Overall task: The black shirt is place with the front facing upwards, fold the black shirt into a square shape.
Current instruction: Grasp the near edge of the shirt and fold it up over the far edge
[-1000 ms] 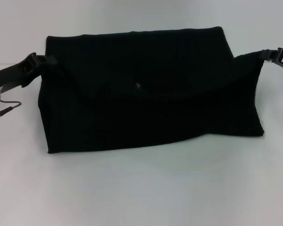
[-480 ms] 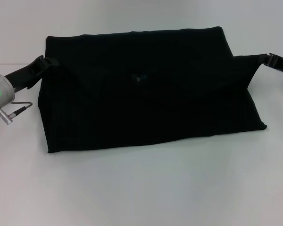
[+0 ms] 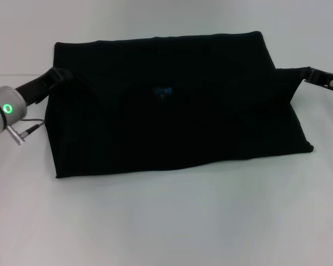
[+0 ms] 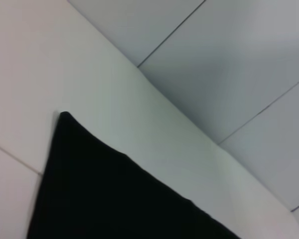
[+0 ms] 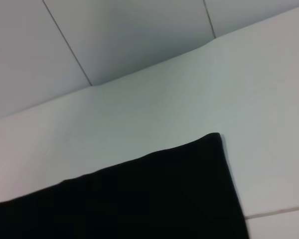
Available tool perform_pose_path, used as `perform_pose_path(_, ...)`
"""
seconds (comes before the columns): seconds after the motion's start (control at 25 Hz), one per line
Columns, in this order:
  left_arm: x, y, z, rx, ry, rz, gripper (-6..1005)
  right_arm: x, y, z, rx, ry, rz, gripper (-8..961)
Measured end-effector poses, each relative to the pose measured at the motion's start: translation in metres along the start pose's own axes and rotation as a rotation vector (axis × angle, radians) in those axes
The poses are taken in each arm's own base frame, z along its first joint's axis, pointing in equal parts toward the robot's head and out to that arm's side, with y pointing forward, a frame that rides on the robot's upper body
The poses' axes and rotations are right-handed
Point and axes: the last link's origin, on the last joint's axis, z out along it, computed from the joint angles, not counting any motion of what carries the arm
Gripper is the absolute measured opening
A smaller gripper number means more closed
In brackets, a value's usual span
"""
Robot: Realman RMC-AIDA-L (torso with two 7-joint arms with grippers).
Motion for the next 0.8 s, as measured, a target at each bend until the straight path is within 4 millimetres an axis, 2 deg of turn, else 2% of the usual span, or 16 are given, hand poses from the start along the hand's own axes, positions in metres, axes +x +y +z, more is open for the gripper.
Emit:
perform_pose_path(0.44,-0.011,-0.001,0.006,0.061,0.062,0.058,211,0.014,0.011,0.009,0.022,-0.035,-0.167,65)
perform_pose_path(0.52,-0.013,-0.002,0.006,0.064,0.064,0.052,213,0.016,0.01,0.008,0.02,-0.038,-0.167,142)
perform_pose_path(0.8,-0.013,-0.014,-0.006,0.046,0.074,0.006,487,0.016,0.007,-0.003,-0.069,-0.052,-0.142,418)
